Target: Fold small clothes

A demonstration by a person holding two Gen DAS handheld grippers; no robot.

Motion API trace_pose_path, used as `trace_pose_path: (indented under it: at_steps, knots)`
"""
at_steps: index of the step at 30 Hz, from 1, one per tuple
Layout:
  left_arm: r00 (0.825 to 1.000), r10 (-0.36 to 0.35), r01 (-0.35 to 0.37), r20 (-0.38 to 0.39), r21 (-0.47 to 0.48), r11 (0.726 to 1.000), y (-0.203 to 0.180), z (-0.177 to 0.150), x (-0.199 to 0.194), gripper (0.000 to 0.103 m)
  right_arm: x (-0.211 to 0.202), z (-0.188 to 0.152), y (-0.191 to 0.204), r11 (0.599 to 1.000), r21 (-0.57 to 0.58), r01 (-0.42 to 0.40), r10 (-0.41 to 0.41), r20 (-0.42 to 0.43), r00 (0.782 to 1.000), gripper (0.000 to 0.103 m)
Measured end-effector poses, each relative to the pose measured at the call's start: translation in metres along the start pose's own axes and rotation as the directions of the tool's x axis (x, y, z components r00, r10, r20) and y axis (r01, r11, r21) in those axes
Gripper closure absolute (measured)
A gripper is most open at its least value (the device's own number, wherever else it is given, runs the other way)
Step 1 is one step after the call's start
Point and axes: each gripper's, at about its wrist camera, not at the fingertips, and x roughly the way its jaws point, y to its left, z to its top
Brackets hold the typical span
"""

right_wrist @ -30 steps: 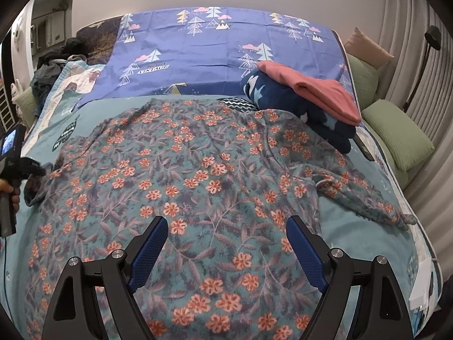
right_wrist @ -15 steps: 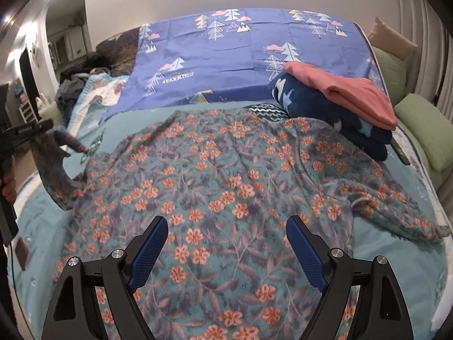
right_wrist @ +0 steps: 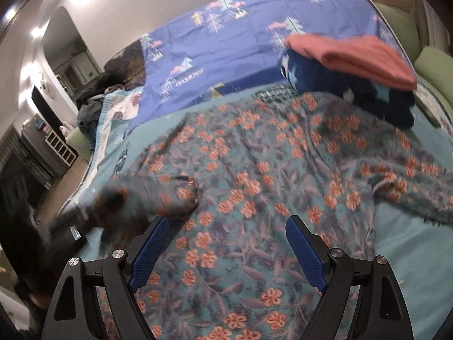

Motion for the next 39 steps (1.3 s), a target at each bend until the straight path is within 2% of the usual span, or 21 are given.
trace_pose_path:
  at_steps: [1,3,6,10,13,15,18,19,21,23,26,28,30,31,32,33,34,35,36,37,39]
  knots:
    - [0.999,-0.024,0.025,-0.022,0.003,1.0,-0.006,-0.006,0.002,0.094,0.002,-0.001,-0.002,1.0,0.008,-0.006,0.006,-0.012,1.0,0.016]
    - [0.997,-0.066,0.067,-0.047,0.022,0.997,-0.015,-0.02,0.0,0.073,0.006,-0.004,-0.002,1.0,0.008,-0.011,0.011,-0.035,0.999,0.016]
    - [0.996,-0.086,0.088,-0.032,0.059,0.994,-0.023,-0.032,-0.013,0.056,0.008,-0.005,0.004,1.0,-0.028,-0.01,0.009,-0.041,0.999,0.016]
    - [0.993,-0.119,0.119,-0.016,0.024,0.993,-0.018,-0.04,-0.032,0.053,0.009,-0.004,0.032,0.992,-0.122,-0.018,0.014,-0.035,0.999,0.016]
    - [0.99,-0.139,0.139,0.0,-0.022,0.99,-0.003,-0.045,-0.047,0.045,0.012,-0.008,0.063,0.977,-0.213,-0.035,0.023,-0.059,0.998,0.016]
    - [0.993,-0.115,0.115,-0.001,-0.025,0.993,0.001,-0.049,-0.052,0.044,0.015,-0.012,0.083,0.968,-0.243,-0.065,0.043,-0.094,0.995,0.016]
    - [0.997,-0.075,0.075,-0.025,-0.03,0.997,0.003,-0.057,-0.05,0.044,0.023,-0.018,0.1,0.965,-0.222,-0.137,0.101,-0.166,0.981,0.016]
    - [0.997,-0.067,0.065,-0.041,-0.044,0.997,0.005,-0.061,-0.05,0.044,0.026,-0.02,0.105,0.965,-0.22,-0.141,0.102,-0.18,0.978,0.017]
    - [0.997,-0.052,0.048,-0.056,-0.067,0.997,0.01,-0.068,-0.052,0.044,0.032,-0.027,0.116,0.966,-0.248,-0.074,0.032,-0.172,0.985,0.019]
    - [0.998,-0.006,0.0,-0.059,-0.091,0.996,0.019,-0.077,-0.06,0.044,0.035,-0.033,0.123,0.962,-0.27,-0.027,-0.019,-0.166,0.986,0.021]
    - [0.991,0.125,-0.131,-0.053,-0.124,0.984,0.037,-0.09,-0.077,0.044,0.04,-0.038,0.132,0.967,-0.256,-0.008,-0.041,-0.185,0.982,0.021]
    - [0.969,0.244,-0.248,-0.049,-0.142,0.958,0.053,-0.097,-0.09,0.044,0.042,-0.038,0.144,0.963,-0.269,0.023,-0.072,-0.174,0.982,0.022]
    - [0.937,0.348,-0.35,-0.04,-0.156,0.924,0.067,-0.102,-0.1,0.044,0.051,-0.039,0.16,0.947,-0.307,0.094,-0.143,-0.142,0.98,0.022]
    - [0.927,0.373,-0.375,-0.042,-0.16,0.913,0.073,-0.102,-0.101,0.044,0.056,-0.04,0.166,0.936,-0.328,0.128,-0.178,-0.128,0.976,0.022]
    - [0.917,0.396,-0.399,-0.052,-0.167,0.902,0.079,-0.103,-0.101,0.044,0.064,-0.04,0.169,0.923,-0.346,0.17,-0.223,-0.118,0.968,0.027]
    - [0.91,0.41,-0.414,-0.06,-0.178,0.893,0.085,-0.104,-0.101,0.044,0.07,-0.04,0.166,0.916,-0.344,0.207,-0.262,-0.123,0.957,0.053]
    - [0.908,0.414,-0.418,-0.062,-0.191,0.888,0.089,-0.104,-0.101,0.044,0.075,-0.038,0.157,0.921,-0.317,0.228,-0.284,-0.146,0.948,0.072]
    - [0.909,0.412,-0.416,-0.066,-0.209,0.885,0.093,-0.105,-0.101,0.044,0.074,-0.036,0.14,0.948,-0.244,0.206,-0.255,-0.189,0.948,0.095]
    - [0.913,0.402,-0.407,-0.07,-0.229,0.884,0.097,-0.106,-0.101,0.044,0.067,-0.034,0.12,0.976,-0.149,0.158,-0.188,-0.211,0.959,0.095]
    - [0.916,0.394,-0.399,-0.069,-0.241,0.885,0.099,-0.106,-0.1,0.044,0.06,-0.033,0.104,0.987,-0.088,0.137,-0.153,-0.21,0.966,0.095]
    - [0.922,0.382,-0.386,-0.069,-0.253,0.887,0.102,-0.107,-0.098,0.044,0.033,-0.033,0.068,0.99,0.03,0.136,-0.13,-0.161,0.978,0.095]
